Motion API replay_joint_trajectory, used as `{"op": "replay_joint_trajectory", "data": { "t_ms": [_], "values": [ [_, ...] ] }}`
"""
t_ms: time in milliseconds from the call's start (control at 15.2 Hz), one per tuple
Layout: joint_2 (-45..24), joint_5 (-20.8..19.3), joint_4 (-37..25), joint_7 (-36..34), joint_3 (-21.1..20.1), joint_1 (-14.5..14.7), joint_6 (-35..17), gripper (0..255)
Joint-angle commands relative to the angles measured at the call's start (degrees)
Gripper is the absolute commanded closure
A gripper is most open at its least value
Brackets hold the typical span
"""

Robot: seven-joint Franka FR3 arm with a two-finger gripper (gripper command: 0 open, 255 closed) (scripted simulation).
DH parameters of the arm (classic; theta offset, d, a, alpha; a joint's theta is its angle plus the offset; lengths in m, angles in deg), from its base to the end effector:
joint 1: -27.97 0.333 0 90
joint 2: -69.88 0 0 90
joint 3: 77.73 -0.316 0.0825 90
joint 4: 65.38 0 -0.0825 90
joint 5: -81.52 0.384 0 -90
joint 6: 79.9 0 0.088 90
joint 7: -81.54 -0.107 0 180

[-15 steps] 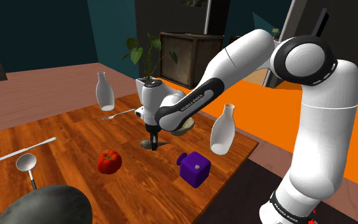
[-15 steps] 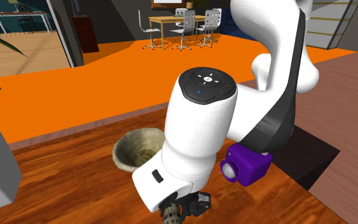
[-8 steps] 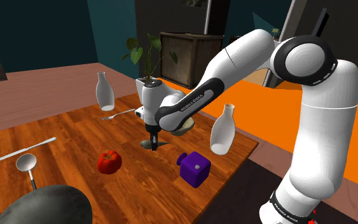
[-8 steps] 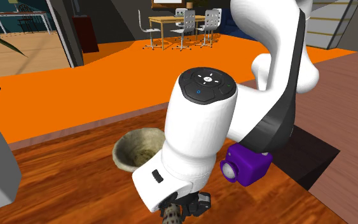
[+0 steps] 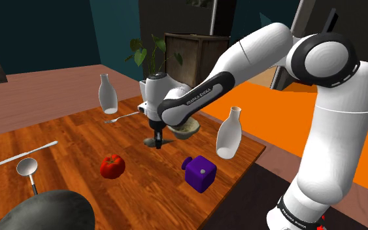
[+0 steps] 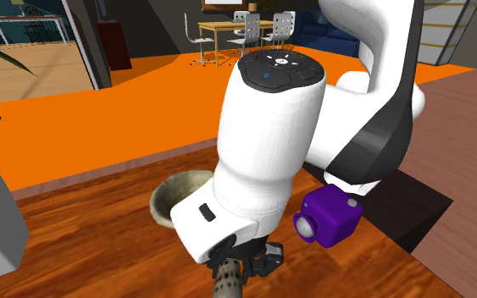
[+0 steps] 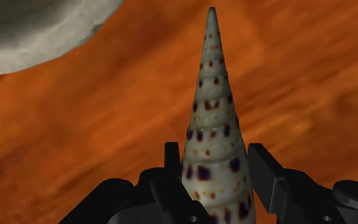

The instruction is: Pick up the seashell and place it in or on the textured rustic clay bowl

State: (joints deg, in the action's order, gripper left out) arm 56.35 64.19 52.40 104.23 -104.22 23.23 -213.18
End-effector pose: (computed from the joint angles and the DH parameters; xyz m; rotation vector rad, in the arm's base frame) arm 0.5518 0.2067 0.3397 2.6748 1.3960 0.1004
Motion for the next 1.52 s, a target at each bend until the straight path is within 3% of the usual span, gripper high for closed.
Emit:
{"op": "replay_joint_trajectory", "data": {
  "t_ms": [0,1452],
  "values": [
    [0.93,0.84,-0.52,0.65,-0.28,-0.18,1.30,255],
    [8.23,7.07,-9.17,6.06,-1.56,-1.15,15.88,255]
  ]
}}
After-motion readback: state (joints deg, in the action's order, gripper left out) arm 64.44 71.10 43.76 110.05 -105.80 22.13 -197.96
